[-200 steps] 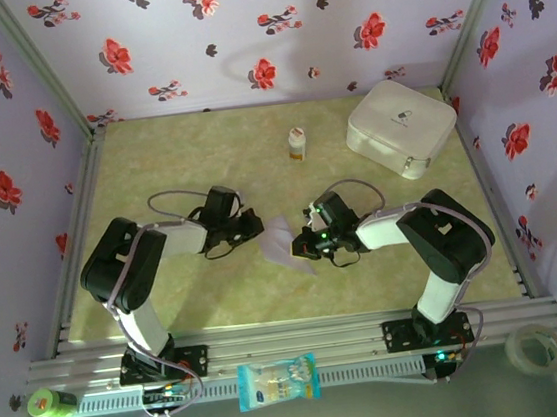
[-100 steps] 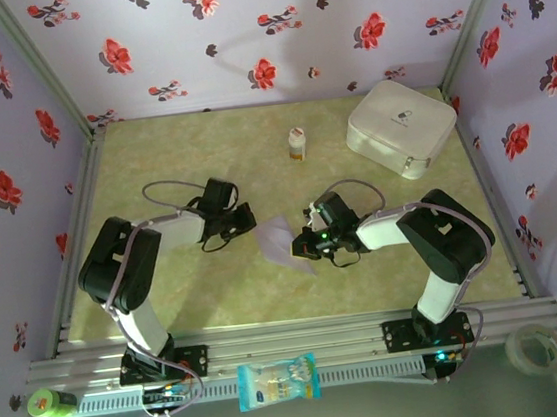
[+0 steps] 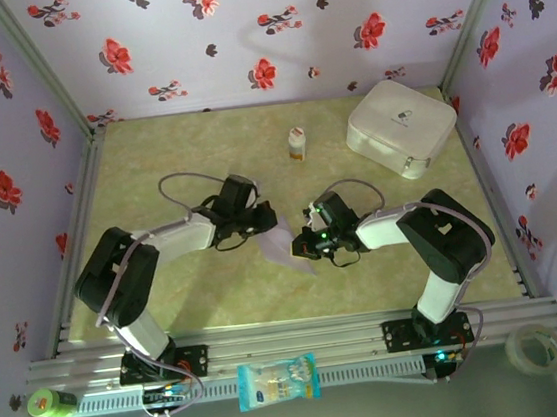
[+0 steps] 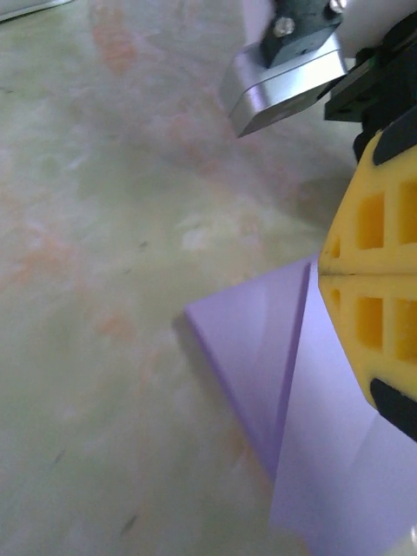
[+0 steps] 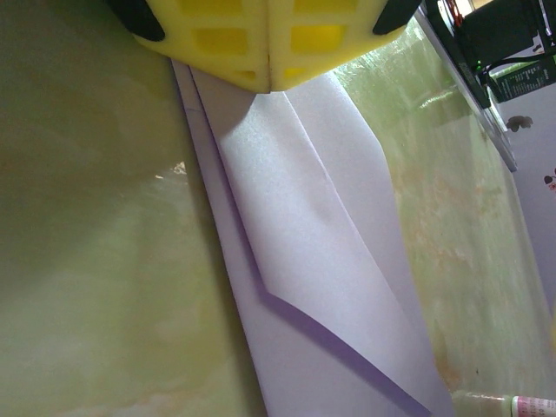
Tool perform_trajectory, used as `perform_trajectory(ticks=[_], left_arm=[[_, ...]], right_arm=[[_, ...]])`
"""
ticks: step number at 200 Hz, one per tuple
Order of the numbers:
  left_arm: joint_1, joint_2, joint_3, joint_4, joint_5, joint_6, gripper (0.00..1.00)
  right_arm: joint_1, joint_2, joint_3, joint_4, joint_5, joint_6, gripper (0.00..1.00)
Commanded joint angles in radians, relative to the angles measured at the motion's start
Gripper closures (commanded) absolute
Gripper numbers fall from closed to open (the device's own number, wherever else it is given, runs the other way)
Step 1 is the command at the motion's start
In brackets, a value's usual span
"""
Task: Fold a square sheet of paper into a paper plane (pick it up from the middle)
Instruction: Fourth fold the wing at the center of the table.
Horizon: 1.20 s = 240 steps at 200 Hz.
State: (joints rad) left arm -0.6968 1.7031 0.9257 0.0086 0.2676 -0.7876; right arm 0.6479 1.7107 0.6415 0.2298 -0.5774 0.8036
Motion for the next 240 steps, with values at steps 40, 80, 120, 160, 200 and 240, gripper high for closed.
perform_trajectory(ticks=[40, 80, 120, 160, 200, 240], left_arm=[[-0.064, 0.029, -0.154, 0.248, 0.065, -0.166, 1.0], [-0.069, 0.062, -0.177, 0.287, 0.079, -0.178, 1.0], [-0.061, 0.067, -0.141, 0.094, -0.05, -0.138, 1.0], [-0.038, 0.071, -0.161, 0.085, -0.067, -0.136, 1.0], [-0.038, 0.067, -0.169, 0.089, -0.061, -0.141, 1.0], [-0.038, 0.061, -0.171, 0.097, -0.045, -0.159, 1.0]], right_arm=[[-0.004, 0.032, -0.037, -0.183, 0.092, -0.026, 0.99], [-0.004, 0.035, -0.043, -0.193, 0.096, -0.035, 0.99], [-0.004, 0.028, -0.051, -0.194, 0.097, -0.037, 0.99], [-0.004, 0.001, -0.024, -0.201, 0.076, -0.03, 0.96], [-0.005, -0.138, 0.014, -0.267, 0.074, -0.016, 0.83], [-0.005, -0.346, -0.056, -0.394, 0.134, 0.061, 0.67]])
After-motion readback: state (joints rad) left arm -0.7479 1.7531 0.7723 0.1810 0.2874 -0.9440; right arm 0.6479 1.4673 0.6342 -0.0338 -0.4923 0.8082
